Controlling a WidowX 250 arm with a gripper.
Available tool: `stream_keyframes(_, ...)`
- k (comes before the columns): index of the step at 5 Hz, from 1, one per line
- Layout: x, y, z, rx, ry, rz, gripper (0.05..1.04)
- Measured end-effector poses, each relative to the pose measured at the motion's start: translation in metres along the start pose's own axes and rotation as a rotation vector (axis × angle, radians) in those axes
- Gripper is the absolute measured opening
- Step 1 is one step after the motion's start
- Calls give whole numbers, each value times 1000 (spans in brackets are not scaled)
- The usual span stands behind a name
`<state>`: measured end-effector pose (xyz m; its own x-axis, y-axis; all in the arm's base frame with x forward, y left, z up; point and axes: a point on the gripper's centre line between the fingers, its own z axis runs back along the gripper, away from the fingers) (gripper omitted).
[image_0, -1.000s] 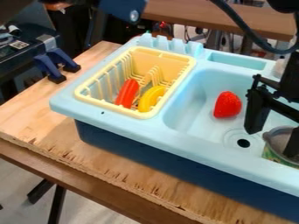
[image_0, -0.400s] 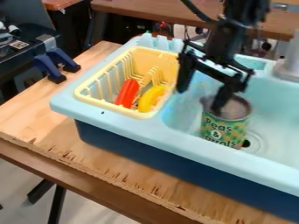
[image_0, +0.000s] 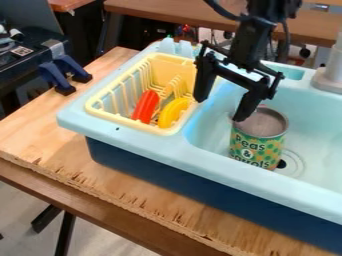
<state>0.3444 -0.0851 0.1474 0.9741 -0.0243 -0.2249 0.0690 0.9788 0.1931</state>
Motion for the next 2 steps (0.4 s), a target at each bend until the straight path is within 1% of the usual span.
stream_keyframes(1, -4, -5, 12, -76, -85, -47, 1011)
stream_keyframes(2, -12, -14, 43, -297, -304, -133, 1011)
